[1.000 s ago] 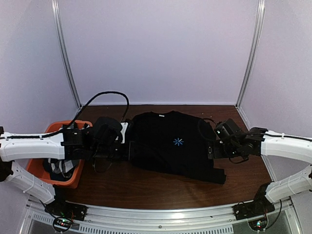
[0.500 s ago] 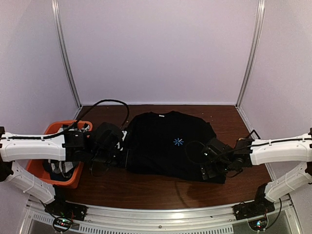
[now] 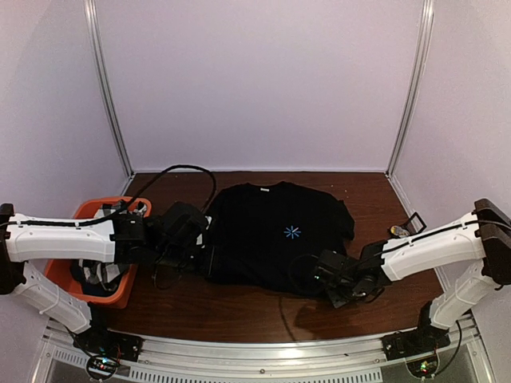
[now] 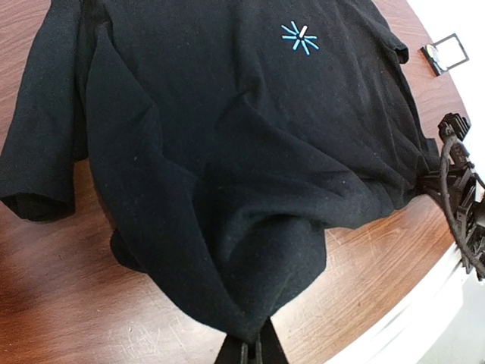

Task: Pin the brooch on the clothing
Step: Smooth out the flattened clothing at the center of the board.

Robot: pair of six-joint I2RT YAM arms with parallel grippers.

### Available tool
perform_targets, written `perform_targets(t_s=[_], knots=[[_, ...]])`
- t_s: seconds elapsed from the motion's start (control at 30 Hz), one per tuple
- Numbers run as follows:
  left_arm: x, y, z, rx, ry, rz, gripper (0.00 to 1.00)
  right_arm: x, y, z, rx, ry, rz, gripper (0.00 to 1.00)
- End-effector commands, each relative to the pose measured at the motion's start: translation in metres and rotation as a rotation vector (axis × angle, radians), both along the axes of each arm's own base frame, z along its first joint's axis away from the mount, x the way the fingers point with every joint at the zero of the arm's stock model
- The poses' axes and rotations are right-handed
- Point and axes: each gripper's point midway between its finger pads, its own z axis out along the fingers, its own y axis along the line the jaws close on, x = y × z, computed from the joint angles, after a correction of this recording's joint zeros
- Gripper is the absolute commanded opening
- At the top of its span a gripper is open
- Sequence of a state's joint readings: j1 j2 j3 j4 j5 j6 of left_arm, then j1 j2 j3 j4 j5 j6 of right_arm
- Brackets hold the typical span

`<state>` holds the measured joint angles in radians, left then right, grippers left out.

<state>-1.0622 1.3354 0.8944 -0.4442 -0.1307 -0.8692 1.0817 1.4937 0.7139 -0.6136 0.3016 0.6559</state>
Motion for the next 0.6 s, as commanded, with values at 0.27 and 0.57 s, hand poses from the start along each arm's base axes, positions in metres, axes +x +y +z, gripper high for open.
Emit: perform_targets(t_s=[0.27, 0.57], knots=[[0.014, 0.024, 0.067, 0.014, -0.173, 0.034, 0.00, 0.001, 0.039, 0.103, 0.295, -0.063, 0.075, 0.00], [-0.017, 0.040, 0.068, -0.074, -0.125, -0.030, 0.02, -0.014, 0.036, 0.151, 0.438, -0.073, 0.112, 0.00]])
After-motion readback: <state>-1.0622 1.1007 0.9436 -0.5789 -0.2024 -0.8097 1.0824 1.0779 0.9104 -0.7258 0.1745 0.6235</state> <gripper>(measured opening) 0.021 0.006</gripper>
